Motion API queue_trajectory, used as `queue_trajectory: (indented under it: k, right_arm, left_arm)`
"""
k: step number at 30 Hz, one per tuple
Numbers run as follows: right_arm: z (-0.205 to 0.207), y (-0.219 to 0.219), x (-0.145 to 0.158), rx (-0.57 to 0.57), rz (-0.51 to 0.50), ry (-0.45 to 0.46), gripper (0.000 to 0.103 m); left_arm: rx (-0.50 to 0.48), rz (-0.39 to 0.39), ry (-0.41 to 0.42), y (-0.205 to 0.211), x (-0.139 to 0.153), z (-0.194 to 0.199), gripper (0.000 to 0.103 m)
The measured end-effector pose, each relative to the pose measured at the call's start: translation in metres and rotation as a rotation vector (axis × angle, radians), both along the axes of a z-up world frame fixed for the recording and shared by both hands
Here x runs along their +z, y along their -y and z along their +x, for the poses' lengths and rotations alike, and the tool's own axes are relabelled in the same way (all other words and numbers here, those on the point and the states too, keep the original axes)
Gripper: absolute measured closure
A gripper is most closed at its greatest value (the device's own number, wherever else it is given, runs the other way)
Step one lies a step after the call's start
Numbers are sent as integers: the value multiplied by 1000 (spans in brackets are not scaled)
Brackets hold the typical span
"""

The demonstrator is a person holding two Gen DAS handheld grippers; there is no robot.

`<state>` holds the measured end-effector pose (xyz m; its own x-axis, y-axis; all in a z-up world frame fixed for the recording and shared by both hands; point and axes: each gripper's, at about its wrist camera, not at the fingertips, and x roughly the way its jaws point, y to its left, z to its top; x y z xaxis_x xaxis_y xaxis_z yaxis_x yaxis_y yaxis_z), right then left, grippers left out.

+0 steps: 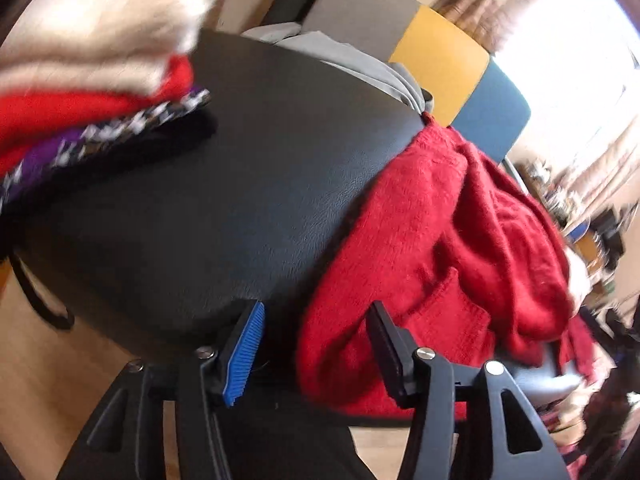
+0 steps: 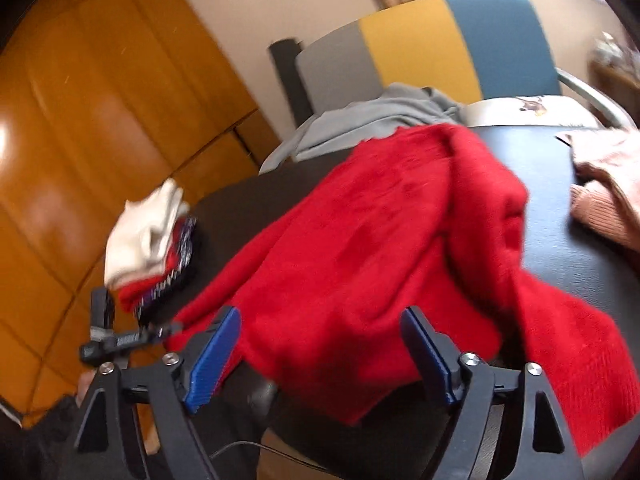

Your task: Fold clothes

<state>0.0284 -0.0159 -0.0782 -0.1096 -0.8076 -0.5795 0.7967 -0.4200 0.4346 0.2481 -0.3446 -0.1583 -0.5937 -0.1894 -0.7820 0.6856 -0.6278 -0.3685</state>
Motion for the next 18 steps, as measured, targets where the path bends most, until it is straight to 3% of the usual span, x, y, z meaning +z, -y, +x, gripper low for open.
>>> queue_trajectory:
  k: [1, 2, 3, 5, 6, 9, 11, 13, 14, 18]
  right_arm:
    - [5, 2, -2, 14, 7, -1, 17]
    - [8, 5, -5, 19, 9, 10, 17]
    - [10, 7, -8, 22, 14, 20, 17]
    - [12, 11, -14, 11, 37, 31, 17]
    - [13, 12, -18, 5, 39, 49, 17]
    - [14, 10, -23, -1, 49, 69, 16]
    - [11, 0, -22, -31, 66, 43, 16]
    - [9, -10, -22, -60, 83, 17, 16]
    - [8, -16, -21, -75, 92, 5, 16]
    - [4, -36, -19, -134, 126, -47, 16]
  left_arm:
    - [-26, -17, 2, -1, 3, -9, 58]
    - [-43, 1, -1, 1, 4, -17, 87]
    - [-50, 28, -21, 6, 9, -20, 96]
    - [-62, 81, -62, 16, 19, -27, 97]
    - [-53, 64, -81, 23, 31, -24, 97]
    - [-1, -21, -116, 52, 72, -13, 97]
    - [64, -116, -57, 74, 92, -9, 96]
    - [154, -162, -2, 98, 108, -13, 89]
    - [177, -179, 20, 106, 113, -15, 79]
    - [249, -293, 38, 109, 135, -21, 64]
